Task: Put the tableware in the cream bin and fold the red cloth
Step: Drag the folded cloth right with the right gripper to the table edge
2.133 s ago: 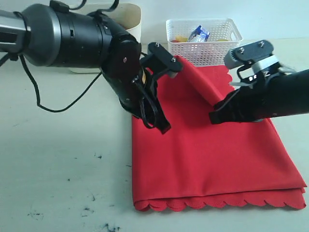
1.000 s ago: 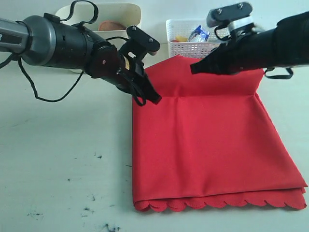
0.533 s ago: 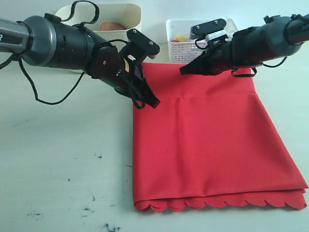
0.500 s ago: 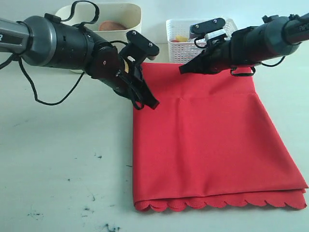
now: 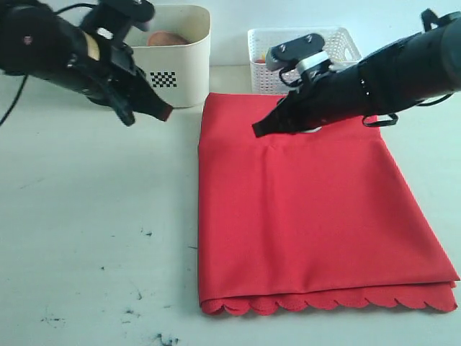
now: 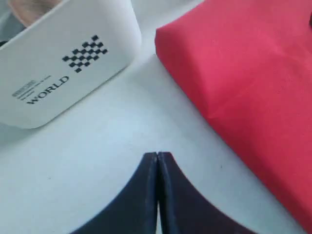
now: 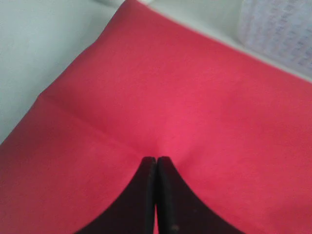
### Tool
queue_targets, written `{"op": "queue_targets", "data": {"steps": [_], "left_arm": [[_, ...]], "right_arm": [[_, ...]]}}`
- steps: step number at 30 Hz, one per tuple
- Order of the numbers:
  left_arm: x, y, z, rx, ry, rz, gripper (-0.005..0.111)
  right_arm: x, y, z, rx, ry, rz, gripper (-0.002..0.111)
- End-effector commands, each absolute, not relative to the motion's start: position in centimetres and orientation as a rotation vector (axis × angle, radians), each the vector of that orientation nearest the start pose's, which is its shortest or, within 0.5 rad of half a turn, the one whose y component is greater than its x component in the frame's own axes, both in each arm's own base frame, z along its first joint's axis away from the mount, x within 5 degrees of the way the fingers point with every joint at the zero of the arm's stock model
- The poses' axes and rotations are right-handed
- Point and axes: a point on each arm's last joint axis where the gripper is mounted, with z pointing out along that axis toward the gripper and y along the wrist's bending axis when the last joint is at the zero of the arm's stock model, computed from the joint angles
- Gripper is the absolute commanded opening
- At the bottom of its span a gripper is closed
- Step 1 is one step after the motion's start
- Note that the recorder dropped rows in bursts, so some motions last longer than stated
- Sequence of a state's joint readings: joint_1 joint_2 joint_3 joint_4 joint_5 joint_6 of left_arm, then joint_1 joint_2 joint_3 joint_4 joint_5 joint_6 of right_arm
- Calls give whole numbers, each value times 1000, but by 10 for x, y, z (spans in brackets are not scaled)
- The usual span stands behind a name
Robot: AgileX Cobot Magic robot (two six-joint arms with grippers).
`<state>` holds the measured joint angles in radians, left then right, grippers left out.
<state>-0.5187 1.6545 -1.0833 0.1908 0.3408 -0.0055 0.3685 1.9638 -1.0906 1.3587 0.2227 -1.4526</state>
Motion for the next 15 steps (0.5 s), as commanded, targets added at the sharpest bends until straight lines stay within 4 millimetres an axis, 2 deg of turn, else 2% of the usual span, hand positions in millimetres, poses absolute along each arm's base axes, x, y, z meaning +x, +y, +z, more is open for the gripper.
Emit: {"op": "queue_targets", "data": {"steps": [1, 3, 8, 11, 15], "left_arm": [[262, -139, 265, 638, 2092, -185, 1], [238, -128, 273, 613, 1995, -224, 1], [211, -115, 275, 597, 1912, -252, 1], [207, -112, 272, 598, 1915, -251, 1], [208, -113, 271, 599, 1917, -251, 1]], "right_arm": [[346, 185, 118, -850, 2375, 340, 0], [344, 185, 104, -862, 2426, 326, 0], [344, 176, 84, -866, 2518, 262, 0], [344, 168, 78, -880, 2561, 205, 0], [343, 149, 73, -792, 2703, 141, 0]]}}
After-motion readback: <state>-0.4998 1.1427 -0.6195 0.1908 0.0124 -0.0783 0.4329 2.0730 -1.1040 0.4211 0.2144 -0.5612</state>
